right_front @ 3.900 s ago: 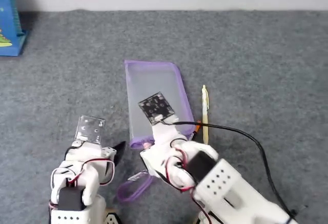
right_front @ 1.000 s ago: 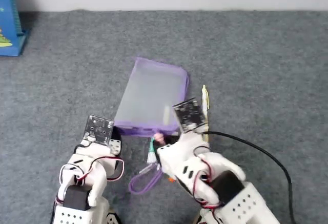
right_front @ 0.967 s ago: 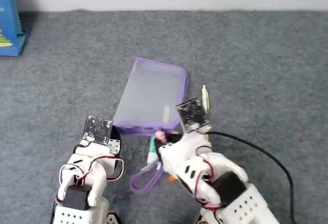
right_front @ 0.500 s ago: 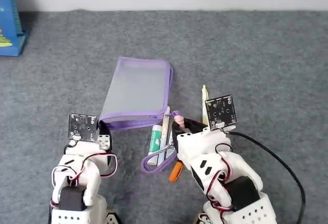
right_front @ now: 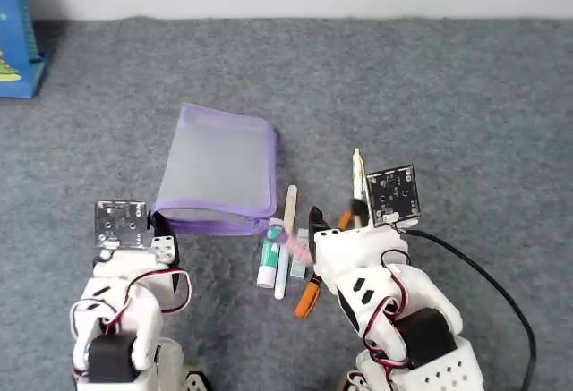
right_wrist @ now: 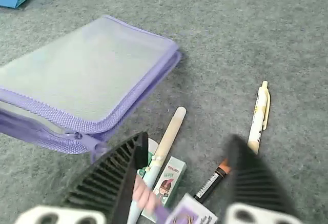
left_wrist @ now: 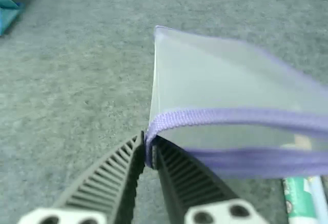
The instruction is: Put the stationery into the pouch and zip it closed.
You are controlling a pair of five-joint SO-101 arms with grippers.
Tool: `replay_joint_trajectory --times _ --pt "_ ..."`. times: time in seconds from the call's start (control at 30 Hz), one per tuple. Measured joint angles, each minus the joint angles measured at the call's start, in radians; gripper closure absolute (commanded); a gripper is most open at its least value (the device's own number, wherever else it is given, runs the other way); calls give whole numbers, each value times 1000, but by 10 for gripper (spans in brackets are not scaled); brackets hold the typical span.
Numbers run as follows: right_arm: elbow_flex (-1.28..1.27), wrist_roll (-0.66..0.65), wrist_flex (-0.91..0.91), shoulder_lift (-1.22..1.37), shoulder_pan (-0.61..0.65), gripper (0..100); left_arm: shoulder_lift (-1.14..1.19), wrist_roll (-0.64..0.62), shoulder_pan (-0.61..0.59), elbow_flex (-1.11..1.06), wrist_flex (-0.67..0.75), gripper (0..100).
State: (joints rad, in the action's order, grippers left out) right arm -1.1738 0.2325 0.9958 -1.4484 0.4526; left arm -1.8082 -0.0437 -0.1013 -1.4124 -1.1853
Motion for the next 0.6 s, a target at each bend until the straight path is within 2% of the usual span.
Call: replay_joint_trajectory --times 0.13,0.27,0.6 --pt "0 0 0 -2 3 715 0 0 29 137 -101 990" --pt "0 0 9 -2 3 721 31 0 40 221 -112 990" --pt "0 -17 14 -2 -3 721 451 -46 38 603 -196 990"
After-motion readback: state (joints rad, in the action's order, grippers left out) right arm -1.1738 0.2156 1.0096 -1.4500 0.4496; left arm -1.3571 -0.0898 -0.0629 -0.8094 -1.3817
